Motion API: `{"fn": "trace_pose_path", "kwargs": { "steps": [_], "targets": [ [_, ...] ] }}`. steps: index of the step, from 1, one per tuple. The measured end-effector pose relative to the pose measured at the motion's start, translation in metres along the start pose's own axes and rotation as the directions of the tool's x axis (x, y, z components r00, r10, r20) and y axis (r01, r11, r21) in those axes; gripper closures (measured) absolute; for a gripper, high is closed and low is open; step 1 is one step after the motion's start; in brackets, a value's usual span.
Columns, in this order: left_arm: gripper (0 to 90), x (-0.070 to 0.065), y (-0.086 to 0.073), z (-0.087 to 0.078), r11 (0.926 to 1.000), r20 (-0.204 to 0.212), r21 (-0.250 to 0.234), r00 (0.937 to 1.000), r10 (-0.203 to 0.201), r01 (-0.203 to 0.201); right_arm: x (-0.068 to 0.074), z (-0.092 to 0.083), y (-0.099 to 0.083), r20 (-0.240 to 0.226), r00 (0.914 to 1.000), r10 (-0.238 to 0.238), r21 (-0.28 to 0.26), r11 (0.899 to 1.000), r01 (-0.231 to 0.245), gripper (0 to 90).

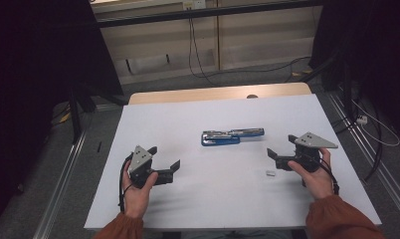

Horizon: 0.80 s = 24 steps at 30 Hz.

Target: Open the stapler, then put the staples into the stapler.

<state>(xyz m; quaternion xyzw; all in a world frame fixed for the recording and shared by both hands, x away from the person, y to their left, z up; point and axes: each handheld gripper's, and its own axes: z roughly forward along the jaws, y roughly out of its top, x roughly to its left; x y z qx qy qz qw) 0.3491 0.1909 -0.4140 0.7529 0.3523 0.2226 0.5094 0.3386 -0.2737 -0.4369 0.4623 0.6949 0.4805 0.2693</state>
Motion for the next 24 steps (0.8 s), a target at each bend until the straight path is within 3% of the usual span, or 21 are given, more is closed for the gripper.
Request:
{"fn": "trace_pose_path", "kwargs": {
  "steps": [5, 11, 24],
  "targets": [
    [3.8, -0.001, -0.004, -0.007, 0.9998, -0.034, 0.011, 0.9993, 0.017, -0.016, 0.001, -0.005, 0.0, -0.01, 0.9998, -0.014, -0.002, 1.0, 0.014, 7.3],
    [3.8, -0.011, -0.008, -0.017, 0.9993, -0.014, 0.013, 0.9993, 0.035, -0.034, 0.006, -0.014, -0.002, -0.033, 0.9986, -0.042, 0.022, 0.999, 0.043, 6.2],
    [3.9, -0.012, -0.016, -0.035, 1.0, 0.001, 0.001, 1.0, -0.01, 0.01, 0.008, -0.019, 0.004, -0.113, 0.9932, -0.028, 0.105, 0.994, 0.039, 7.6]
  ]
}}
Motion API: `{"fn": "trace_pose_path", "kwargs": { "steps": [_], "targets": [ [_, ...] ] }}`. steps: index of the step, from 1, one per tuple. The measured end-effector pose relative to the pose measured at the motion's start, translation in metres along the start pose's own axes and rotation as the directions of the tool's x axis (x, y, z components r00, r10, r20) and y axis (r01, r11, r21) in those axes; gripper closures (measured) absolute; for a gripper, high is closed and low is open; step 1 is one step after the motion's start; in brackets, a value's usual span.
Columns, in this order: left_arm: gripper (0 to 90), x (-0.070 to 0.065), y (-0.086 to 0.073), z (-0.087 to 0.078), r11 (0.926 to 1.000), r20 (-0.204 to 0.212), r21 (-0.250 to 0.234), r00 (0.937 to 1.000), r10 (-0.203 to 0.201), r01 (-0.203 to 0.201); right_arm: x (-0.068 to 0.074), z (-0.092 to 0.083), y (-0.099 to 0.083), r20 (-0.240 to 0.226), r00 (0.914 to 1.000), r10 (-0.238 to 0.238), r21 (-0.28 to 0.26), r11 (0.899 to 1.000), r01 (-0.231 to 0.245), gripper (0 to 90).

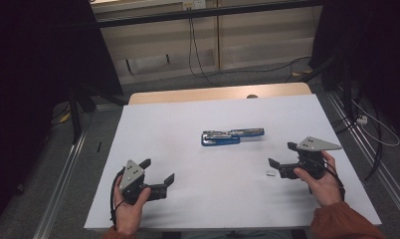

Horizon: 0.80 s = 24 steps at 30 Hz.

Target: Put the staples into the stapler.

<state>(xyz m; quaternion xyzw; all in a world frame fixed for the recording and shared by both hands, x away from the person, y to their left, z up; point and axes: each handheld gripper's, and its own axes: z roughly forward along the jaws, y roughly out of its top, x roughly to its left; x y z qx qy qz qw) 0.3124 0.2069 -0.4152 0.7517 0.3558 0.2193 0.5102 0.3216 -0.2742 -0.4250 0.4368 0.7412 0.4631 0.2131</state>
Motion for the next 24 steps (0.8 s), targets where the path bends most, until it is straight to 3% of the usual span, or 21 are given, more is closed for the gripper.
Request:
{"fn": "trace_pose_path", "kwargs": {
  "steps": [4, 9, 19, 24],
  "targets": [
    [3.9, 0.0, -0.002, -0.002, 0.9999, 0.002, 0.01, 1.0, 0.008, -0.008, 0.002, 0.002, 0.006, -0.026, 0.9983, -0.053, 0.043, 0.998, 0.054, 10.7],
    [3.9, 0.001, 0.001, -0.001, 0.9999, -0.013, -0.012, 0.9999, 0.003, -0.003, 0.003, 0.003, 0.009, -0.063, 0.9963, -0.059, 0.074, 0.995, 0.064, 10.2],
    [3.9, 0.001, 0.003, 0.001, 0.9999, 0.0, 0.0, 0.9999, 0.016, -0.016, 0.0, 0.011, 0.012, -0.159, 0.9873, -0.008, 0.187, 0.982, 0.038, 10.2],
    [3.8, 0.002, 0.002, 0.0, 0.9999, -0.005, 0.005, 0.9999, 0.01, -0.01, -0.001, 0.016, 0.014, -0.169, 0.9856, 0.002, 0.238, 0.971, 0.039, 10.9]
  ]
}}
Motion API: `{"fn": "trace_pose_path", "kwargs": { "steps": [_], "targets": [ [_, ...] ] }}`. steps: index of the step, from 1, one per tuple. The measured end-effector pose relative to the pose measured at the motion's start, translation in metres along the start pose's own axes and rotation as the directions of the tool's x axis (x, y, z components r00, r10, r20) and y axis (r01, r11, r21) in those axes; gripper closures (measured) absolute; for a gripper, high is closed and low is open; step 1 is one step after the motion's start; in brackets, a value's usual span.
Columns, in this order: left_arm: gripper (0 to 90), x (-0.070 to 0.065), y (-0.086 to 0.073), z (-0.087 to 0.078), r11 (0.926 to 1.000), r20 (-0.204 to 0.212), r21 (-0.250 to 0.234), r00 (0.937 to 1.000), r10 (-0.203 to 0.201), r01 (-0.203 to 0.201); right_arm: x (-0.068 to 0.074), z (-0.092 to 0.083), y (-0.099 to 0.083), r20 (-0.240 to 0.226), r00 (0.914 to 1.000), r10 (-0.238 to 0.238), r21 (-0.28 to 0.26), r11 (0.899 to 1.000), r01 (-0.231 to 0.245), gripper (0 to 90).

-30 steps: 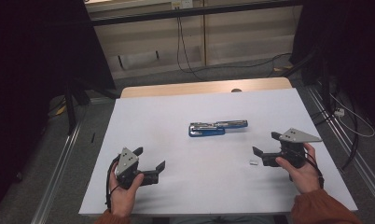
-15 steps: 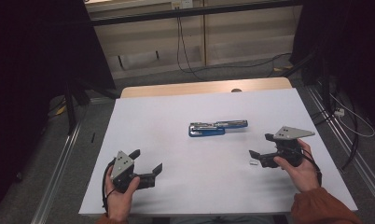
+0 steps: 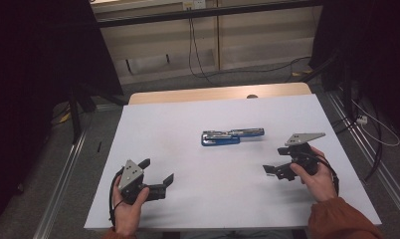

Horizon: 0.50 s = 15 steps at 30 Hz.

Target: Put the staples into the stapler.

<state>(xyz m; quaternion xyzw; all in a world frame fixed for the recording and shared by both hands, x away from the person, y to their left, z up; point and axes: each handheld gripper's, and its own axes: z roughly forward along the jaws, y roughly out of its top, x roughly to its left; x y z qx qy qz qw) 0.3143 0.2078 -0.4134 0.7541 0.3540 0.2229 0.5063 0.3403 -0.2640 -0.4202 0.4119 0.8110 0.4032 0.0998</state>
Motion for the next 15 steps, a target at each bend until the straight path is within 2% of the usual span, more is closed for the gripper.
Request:
{"fn": "trace_pose_path", "kwargs": {
  "steps": [7, 9, 15],
  "targets": [
    [3.8, -0.0017, -0.0005, 0.0032, 0.9999, 0.011, 0.009, 0.9999, 0.006, -0.006, -0.0007, 0.005, 0.0024, -0.018, 0.9998, 0.006, 0.081, 0.997, -0.004, 14.7],
    [3.8, -0.0009, -0.001, 0.0042, 0.9998, 0.011, 0.018, 0.9999, 0.003, -0.003, -0.0021, 0.0061, 0.0044, -0.038, 0.9993, 0.003, 0.101, 0.995, 0.001, 15.3],
    [3.8, -0.0018, -0.002, 0.0064, 0.9996, 0.023, 0.03, 0.9997, -0.001, 0.0, -0.0057, 0.0096, 0.0076, -0.051, 0.9986, -0.013, 0.157, 0.987, 0.021, 16.9]
  ]
}}
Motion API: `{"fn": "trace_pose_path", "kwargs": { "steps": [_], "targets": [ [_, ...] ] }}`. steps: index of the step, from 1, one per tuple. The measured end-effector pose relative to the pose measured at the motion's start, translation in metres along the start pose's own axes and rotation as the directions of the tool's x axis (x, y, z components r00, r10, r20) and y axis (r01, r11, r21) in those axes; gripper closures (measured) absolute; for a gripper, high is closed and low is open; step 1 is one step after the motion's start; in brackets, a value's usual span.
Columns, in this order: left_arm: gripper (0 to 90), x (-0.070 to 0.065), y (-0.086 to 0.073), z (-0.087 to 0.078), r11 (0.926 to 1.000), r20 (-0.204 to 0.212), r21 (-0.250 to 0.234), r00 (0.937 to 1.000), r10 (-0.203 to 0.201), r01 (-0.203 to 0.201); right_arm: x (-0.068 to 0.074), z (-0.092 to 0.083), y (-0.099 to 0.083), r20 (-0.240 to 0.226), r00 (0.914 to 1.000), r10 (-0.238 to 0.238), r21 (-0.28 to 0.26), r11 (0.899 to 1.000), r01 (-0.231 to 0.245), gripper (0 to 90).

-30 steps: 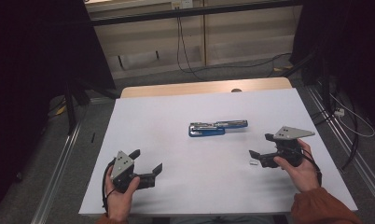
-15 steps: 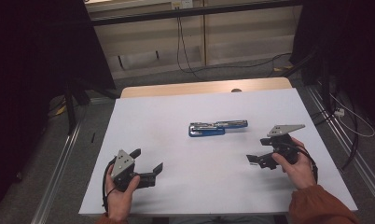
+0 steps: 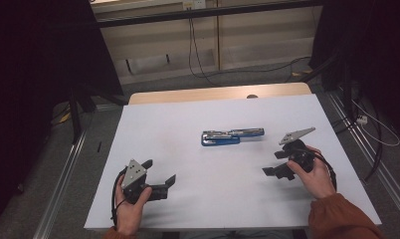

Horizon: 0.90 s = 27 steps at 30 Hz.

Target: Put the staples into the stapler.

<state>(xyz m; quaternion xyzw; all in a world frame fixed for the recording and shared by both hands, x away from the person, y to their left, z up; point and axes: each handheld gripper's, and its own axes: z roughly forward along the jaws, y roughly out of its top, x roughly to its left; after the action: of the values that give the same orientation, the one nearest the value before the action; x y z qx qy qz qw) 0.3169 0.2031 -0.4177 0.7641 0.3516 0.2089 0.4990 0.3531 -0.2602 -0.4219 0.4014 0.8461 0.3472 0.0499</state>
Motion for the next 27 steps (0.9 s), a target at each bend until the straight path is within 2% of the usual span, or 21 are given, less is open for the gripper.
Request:
{"fn": "trace_pose_path", "kwargs": {
  "steps": [2, 3, 7, 12, 19, 21, 27],
  "targets": [
    [3.8, -0.001, 0.0, 0.001, 1.0, 0.008, 0.006, 1.0, 0.0, 0.0, 0.001, 0.001, 0.0, 0.032, 0.9993, -0.02, 0.026, 0.999, 0.019, 17.8],
    [3.8, -0.002, 0.0, 0.002, 1.0, 0.011, 0.007, 0.9999, -0.002, 0.001, 0.001, 0.001, 0.0, 0.033, 0.9986, -0.04, 0.035, 0.999, 0.039, 18.1],
    [3.9, -0.003, 0.0, 0.003, 0.9999, 0.018, 0.011, 0.9998, 0.01, -0.01, 0.0, -0.001, -0.001, 0.018, 0.9973, -0.071, 0.069, 0.995, 0.07, 22.0],
    [3.8, -0.003, 0.0, 0.003, 0.9999, 0.016, 0.011, 0.9999, 0.006, -0.006, 0.0, -0.002, -0.001, -0.005, 0.9959, -0.09, 0.094, 0.992, 0.09, 40.1],
    [3.8, -0.002, 0.0, 0.003, 0.9999, 0.017, 0.015, 0.9998, 0.006, -0.006, 0.0, 0.001, -0.001, -0.024, 0.9928, -0.117, 0.118, 0.986, 0.119, 52.1],
    [3.8, -0.002, 0.0, 0.003, 0.9999, 0.017, 0.015, 0.9998, 0.006, -0.006, -0.001, 0.003, 0.0, -0.028, 0.9916, -0.127, 0.128, 0.983, 0.129, 53.2],
    [3.8, -0.002, 0.0, 0.003, 0.9998, 0.02, 0.017, 0.9998, 0.007, -0.007, -0.001, 0.009, 0.0, -0.052, 0.988, -0.146, 0.163, 0.975, 0.152, 63.7]
  ]
}}
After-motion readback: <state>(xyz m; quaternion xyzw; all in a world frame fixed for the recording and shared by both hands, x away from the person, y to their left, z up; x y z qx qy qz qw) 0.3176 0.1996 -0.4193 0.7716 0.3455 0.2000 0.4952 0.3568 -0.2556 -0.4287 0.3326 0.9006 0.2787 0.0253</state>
